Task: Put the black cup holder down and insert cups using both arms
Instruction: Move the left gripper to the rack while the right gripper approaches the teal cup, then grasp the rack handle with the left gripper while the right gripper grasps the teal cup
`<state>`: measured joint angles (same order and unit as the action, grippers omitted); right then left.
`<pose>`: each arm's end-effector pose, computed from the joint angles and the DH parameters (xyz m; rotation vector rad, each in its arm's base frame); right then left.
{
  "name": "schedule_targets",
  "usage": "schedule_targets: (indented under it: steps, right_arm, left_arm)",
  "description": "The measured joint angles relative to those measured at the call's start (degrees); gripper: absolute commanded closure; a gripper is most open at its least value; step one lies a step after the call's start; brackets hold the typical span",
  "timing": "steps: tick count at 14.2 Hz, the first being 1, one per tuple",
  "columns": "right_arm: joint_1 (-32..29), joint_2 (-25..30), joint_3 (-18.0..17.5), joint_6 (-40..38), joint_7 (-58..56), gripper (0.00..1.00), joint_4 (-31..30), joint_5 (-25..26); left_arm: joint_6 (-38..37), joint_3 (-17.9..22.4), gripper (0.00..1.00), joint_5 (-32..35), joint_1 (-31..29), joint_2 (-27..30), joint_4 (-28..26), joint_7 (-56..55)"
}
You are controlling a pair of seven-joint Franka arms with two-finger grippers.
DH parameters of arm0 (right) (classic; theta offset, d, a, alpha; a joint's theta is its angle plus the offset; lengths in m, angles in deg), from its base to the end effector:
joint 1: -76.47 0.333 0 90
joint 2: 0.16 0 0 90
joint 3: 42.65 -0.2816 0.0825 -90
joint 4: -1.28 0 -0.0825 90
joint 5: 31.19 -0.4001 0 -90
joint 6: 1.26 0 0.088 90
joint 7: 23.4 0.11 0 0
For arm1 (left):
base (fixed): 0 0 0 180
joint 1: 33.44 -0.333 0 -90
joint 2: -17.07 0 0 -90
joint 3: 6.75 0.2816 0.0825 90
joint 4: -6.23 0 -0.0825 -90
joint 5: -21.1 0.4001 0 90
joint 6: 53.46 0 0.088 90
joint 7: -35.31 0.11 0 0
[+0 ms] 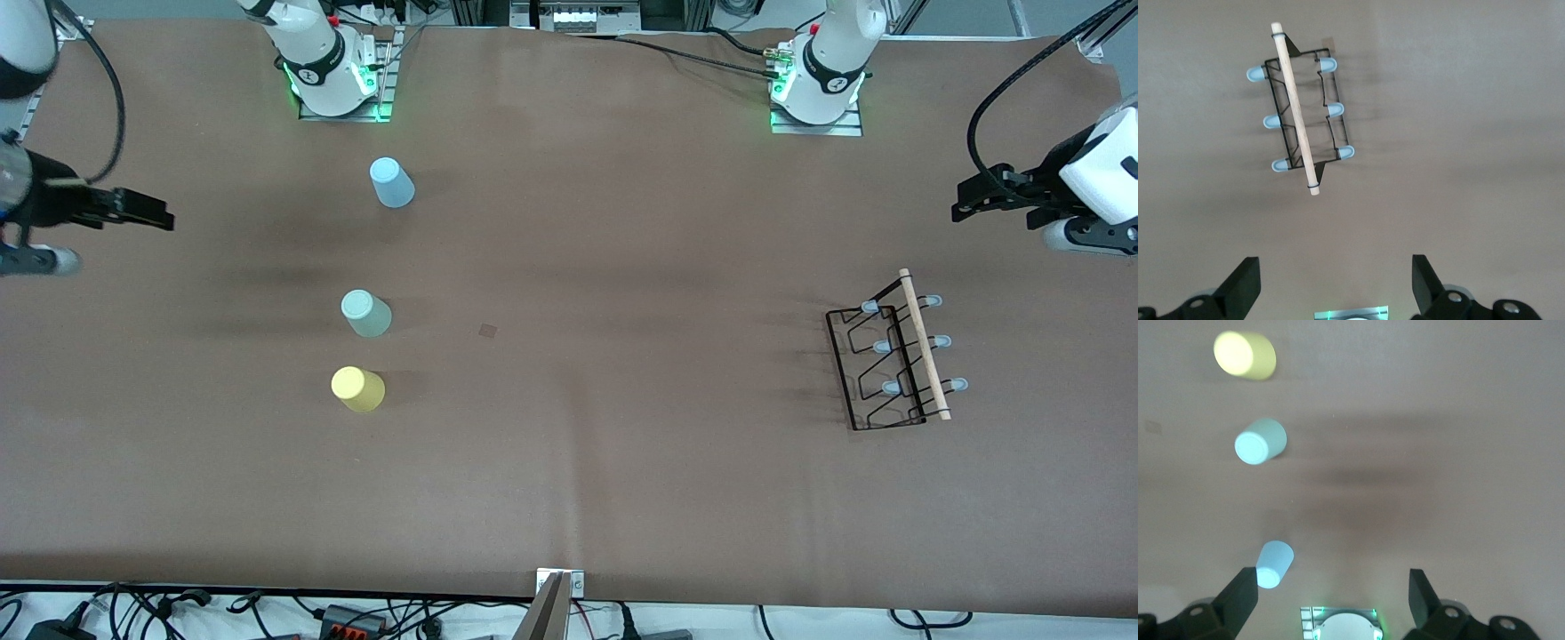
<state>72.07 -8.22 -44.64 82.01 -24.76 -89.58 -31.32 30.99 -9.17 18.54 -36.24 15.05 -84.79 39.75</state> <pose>0.5837 -0.0253 0.4901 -3.0964 0.0279 0.4248 0.5669 -0.0012 0.5509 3.0788 -0.1108 -0.2281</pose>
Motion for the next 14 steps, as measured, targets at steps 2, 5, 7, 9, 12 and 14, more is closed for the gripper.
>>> schedule_targets:
  steps: [2, 5, 7, 9, 12, 14]
  right_arm:
    - [0.21, -1.51, -0.06, 3.03, 0.00, 0.00, -2.20, 0.00]
    - [2.19, -1.80, -0.22, 14.69, 2.27, 0.00, -8.62, -0.01]
    - [4.73, -1.86, -0.31, 22.75, 6.47, 0.00, -13.17, -0.01]
    - [7.82, -1.96, -0.42, 29.79, 10.60, 0.00, -17.15, 0.00]
    - [11.35, -1.91, -0.53, 39.40, 14.26, 0.00, -23.45, 0.01]
    - [13.31, -1.88, -0.53, 46.03, 16.53, 0.00, -27.54, 0.02]
  left_arm:
    - [-2.14, -0.01, 0.00, 0.00, 0.29, -0.47, -0.06, 0.00]
    - [-4.67, 0.00, 0.00, 0.00, 0.30, -2.64, 0.28, 0.02]
    - [-4.40, 0.20, 0.00, 0.01, 0.12, -6.36, 1.54, 0.03]
    - [-0.32, 0.63, 0.00, 0.55, -0.76, -11.13, 3.14, 0.07]
    - [10.44, 0.99, 0.00, 0.86, -2.10, -16.23, 2.45, 0.39]
    - [18.93, 0.96, 0.01, 0.89, -2.13, -17.42, -1.51, 0.40]
